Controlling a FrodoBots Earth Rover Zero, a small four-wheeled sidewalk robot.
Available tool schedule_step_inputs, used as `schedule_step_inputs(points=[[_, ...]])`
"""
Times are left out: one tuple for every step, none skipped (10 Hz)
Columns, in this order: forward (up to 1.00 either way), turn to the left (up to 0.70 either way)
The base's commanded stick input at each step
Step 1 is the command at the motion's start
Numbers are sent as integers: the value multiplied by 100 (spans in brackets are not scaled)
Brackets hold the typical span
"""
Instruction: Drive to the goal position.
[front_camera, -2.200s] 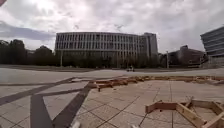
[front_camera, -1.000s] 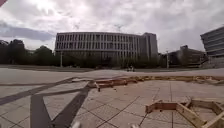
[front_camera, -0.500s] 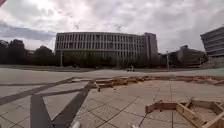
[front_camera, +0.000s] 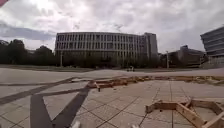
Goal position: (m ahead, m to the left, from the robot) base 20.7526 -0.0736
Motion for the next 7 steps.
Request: schedule_step_inputs(points=[[6, 0], [6, 0], [6, 1], [6, 1], [6, 1], [6, 1], [6, 0]])
